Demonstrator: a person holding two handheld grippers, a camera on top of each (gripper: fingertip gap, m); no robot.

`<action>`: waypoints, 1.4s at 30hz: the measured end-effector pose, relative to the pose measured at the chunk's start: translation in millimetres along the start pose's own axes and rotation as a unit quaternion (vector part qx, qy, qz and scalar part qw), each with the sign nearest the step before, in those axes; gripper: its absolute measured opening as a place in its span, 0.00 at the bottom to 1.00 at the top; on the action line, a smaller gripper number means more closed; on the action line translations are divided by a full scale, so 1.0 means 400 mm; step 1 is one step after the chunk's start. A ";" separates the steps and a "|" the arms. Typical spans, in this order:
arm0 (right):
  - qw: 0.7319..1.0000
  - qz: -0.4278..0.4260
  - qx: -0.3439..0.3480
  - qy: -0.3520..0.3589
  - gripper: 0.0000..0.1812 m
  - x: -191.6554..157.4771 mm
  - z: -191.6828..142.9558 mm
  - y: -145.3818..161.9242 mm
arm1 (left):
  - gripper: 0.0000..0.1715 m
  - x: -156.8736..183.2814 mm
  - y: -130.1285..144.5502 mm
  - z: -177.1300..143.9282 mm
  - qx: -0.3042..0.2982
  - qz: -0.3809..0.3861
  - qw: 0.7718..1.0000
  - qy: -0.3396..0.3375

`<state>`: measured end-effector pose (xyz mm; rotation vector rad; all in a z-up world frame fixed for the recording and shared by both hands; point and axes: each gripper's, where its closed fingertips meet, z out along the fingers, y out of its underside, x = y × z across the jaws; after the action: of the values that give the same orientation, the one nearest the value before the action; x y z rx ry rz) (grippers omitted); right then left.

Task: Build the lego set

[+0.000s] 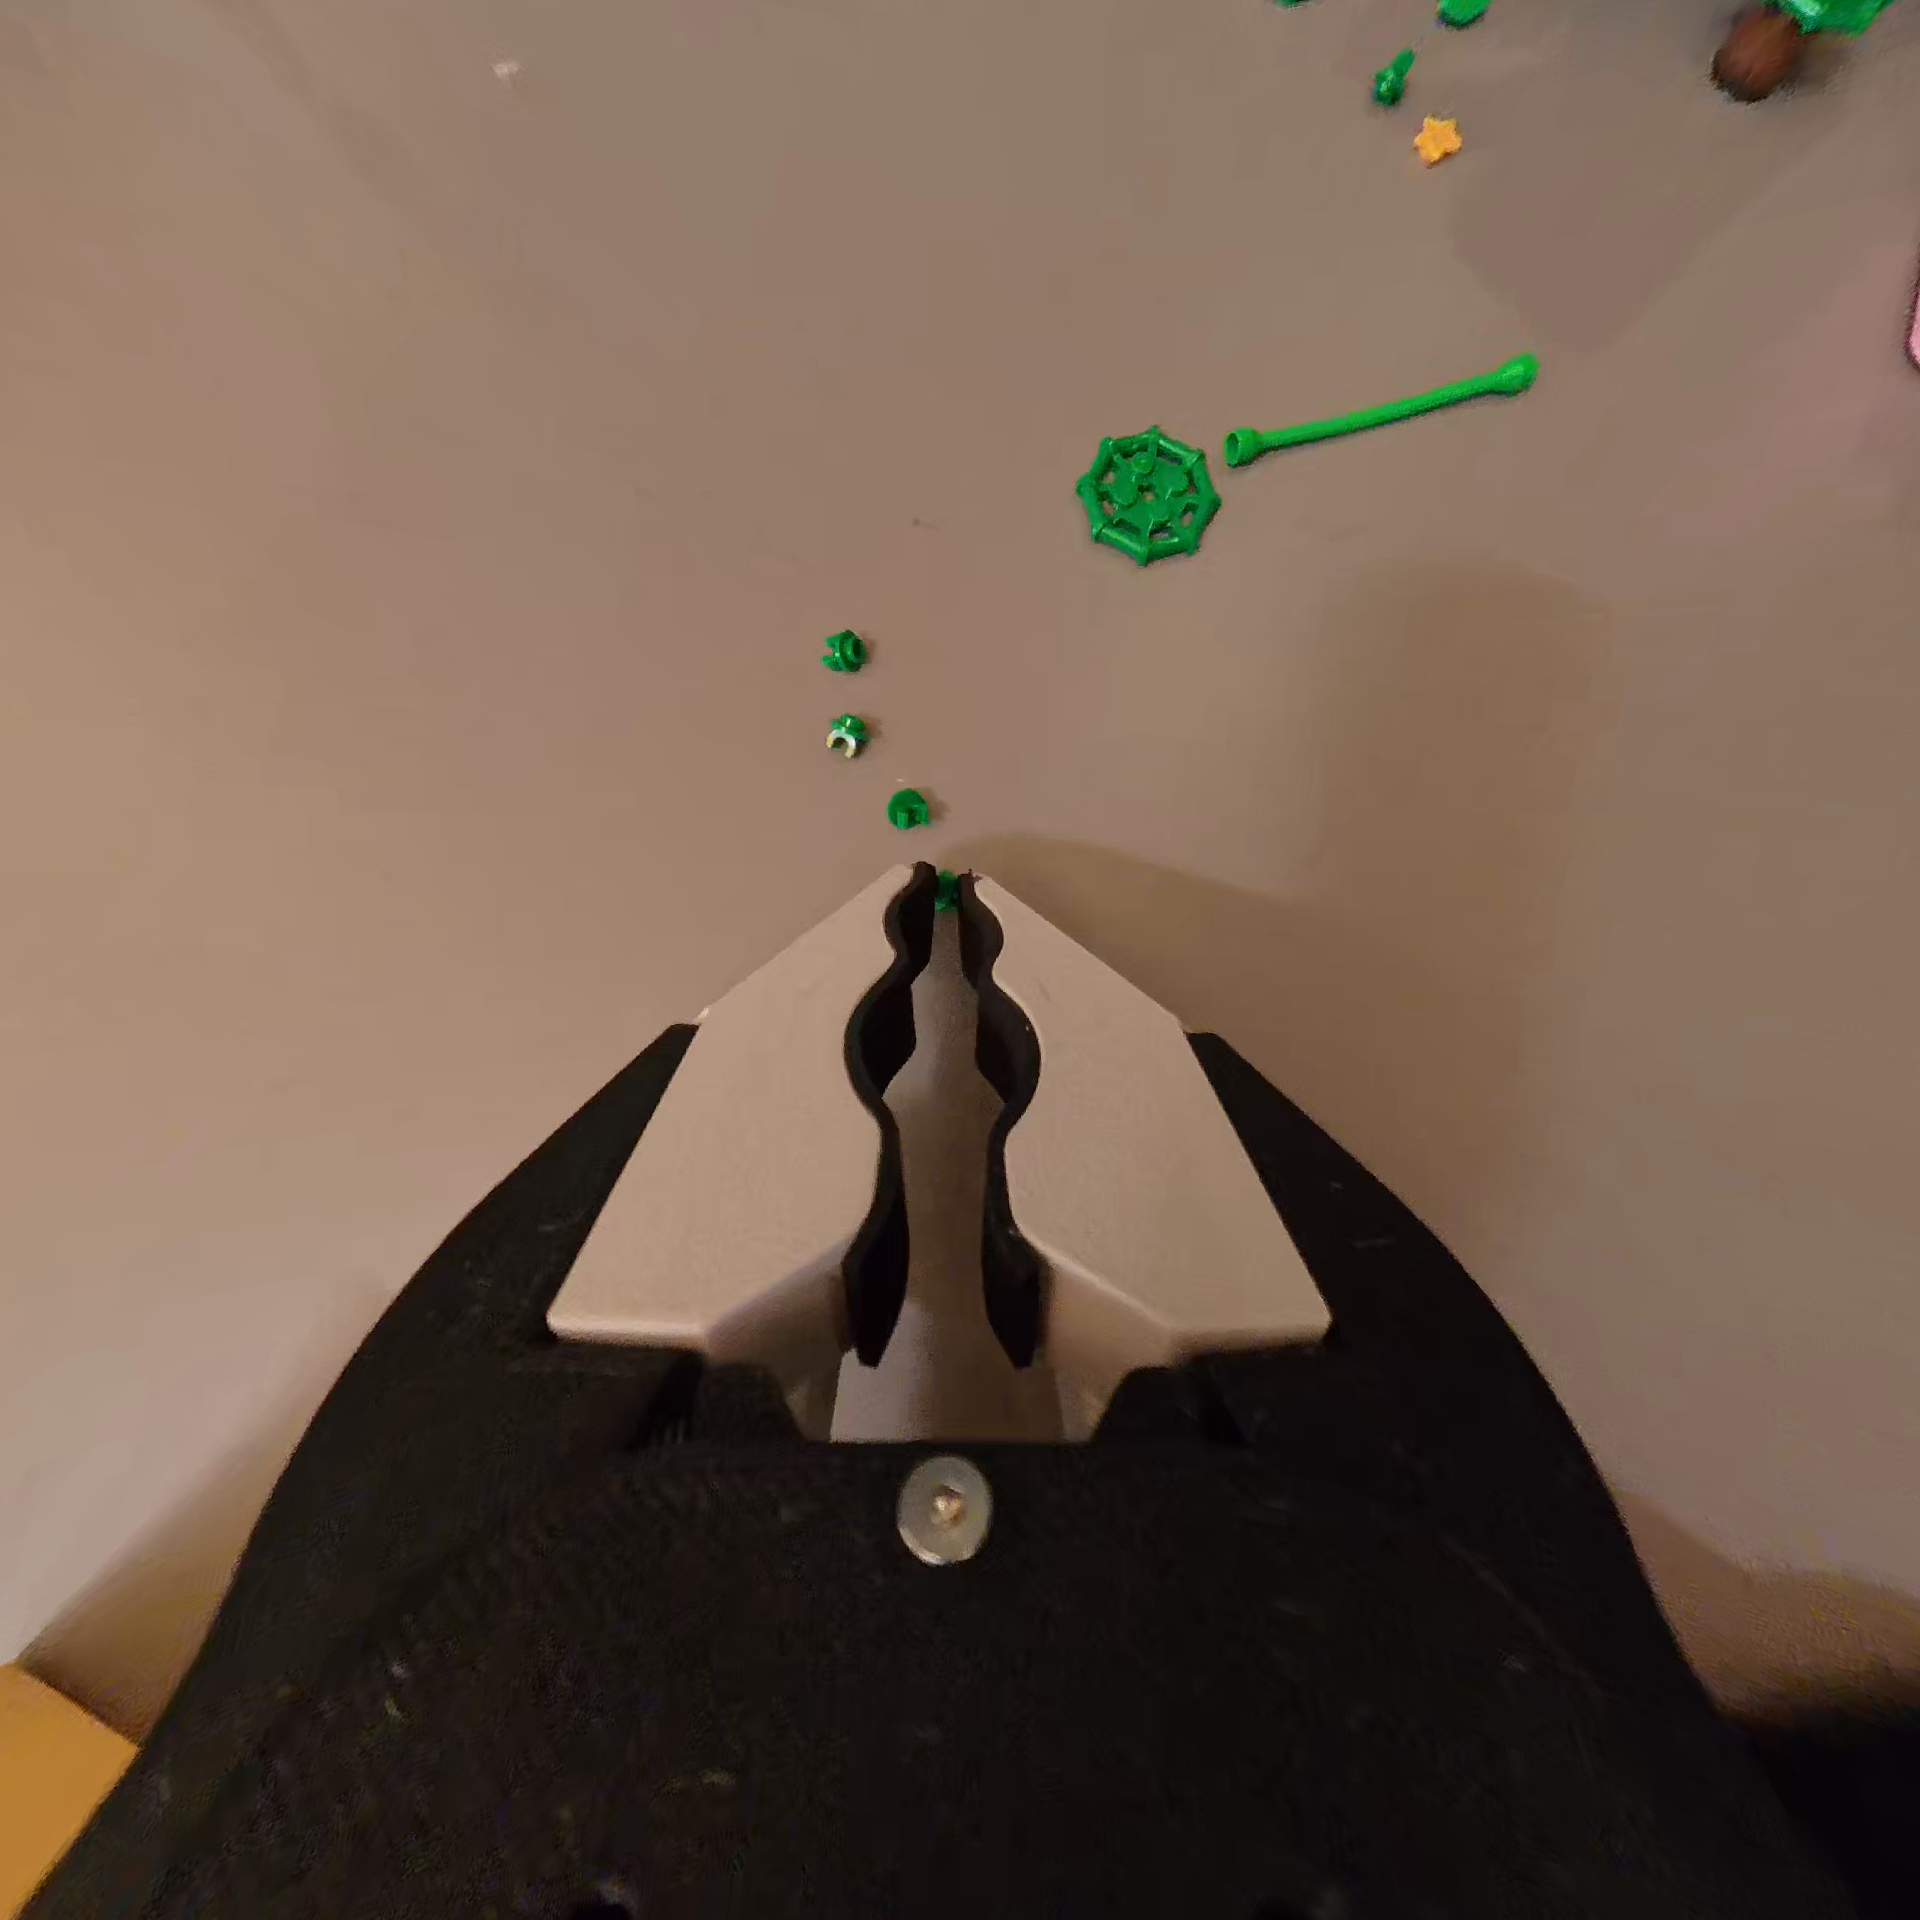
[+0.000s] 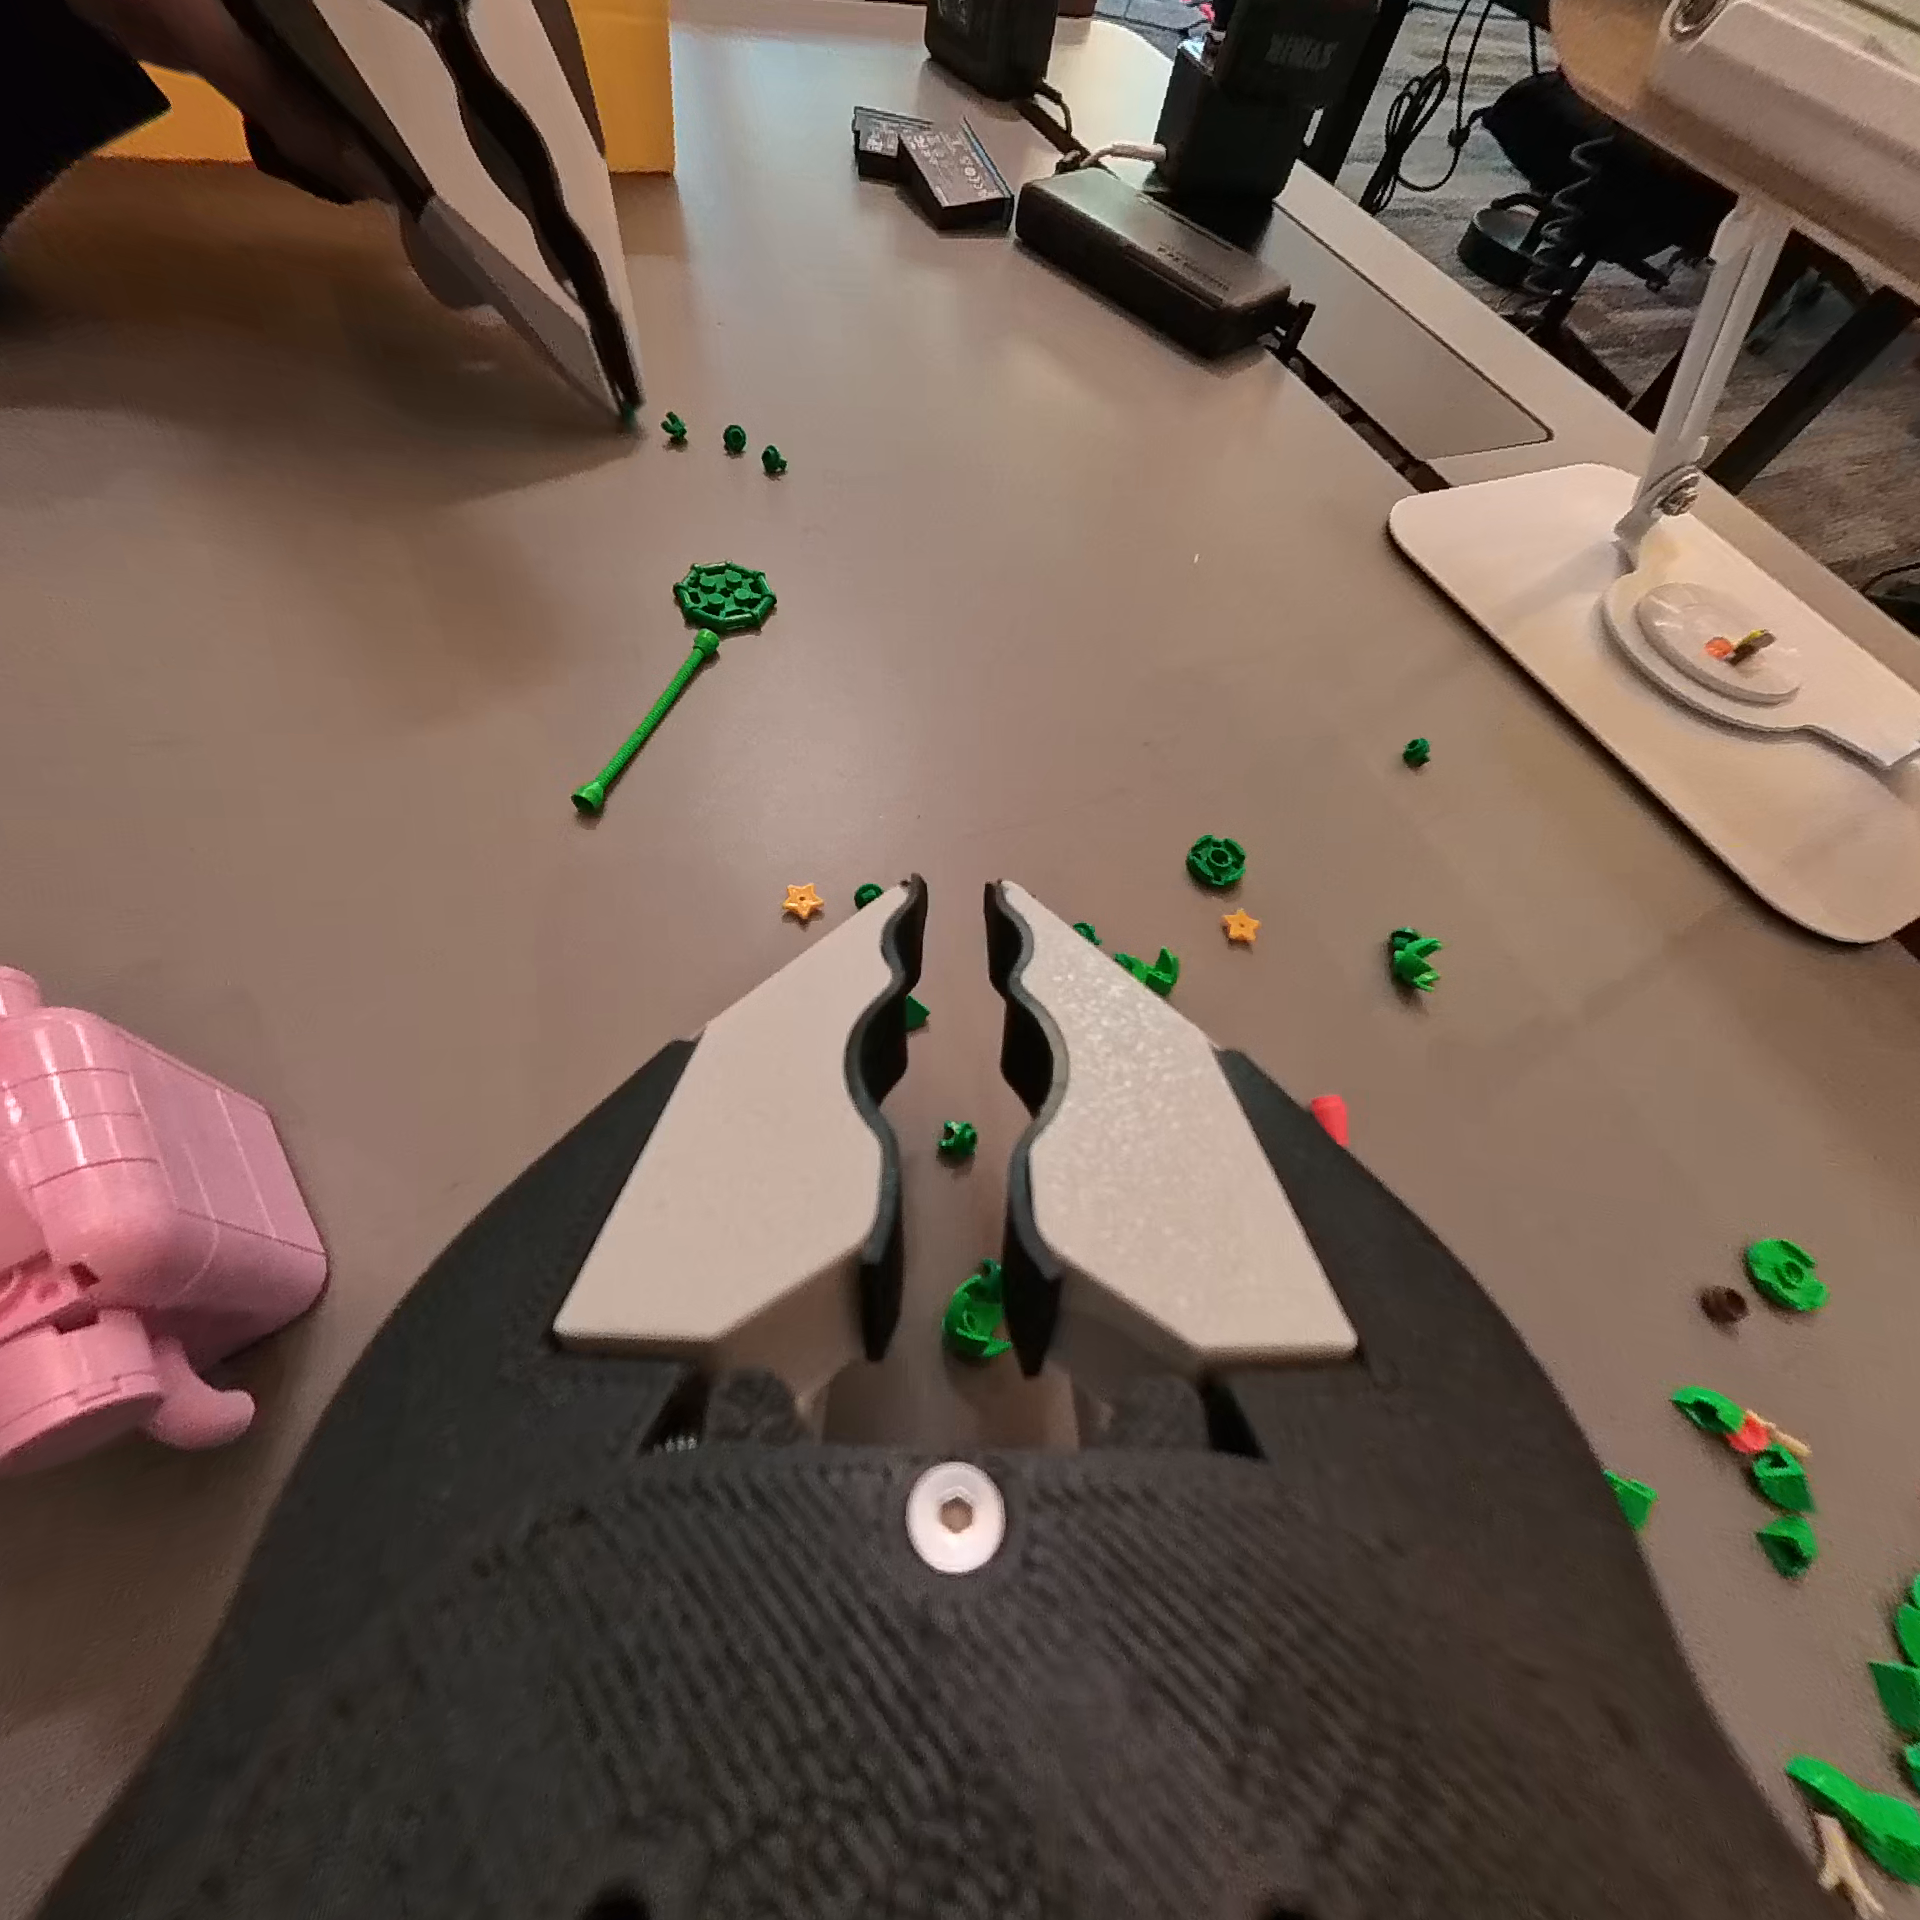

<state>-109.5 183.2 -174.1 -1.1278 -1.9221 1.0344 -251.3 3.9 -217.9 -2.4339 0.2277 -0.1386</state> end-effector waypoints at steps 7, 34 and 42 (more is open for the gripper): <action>1.000 -0.005 0.001 0.002 0.05 -0.002 -0.002 -0.004 | 0.05 -0.003 0.001 0.007 0.006 -0.008 1.000 0.002; 1.000 -0.011 -0.002 0.003 0.05 -0.005 0.000 -0.004 | 0.01 -0.022 -0.023 0.020 0.033 -0.034 0.999 -0.011; 1.000 -0.016 0.005 0.004 0.05 -0.007 -0.002 -0.012 | 0.01 0.002 -0.085 -0.009 0.100 -0.024 0.995 0.012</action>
<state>-109.3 179.3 -169.9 -1.0900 -1.9203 1.0198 -246.7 27.0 -193.0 -2.2404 0.1587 -0.2014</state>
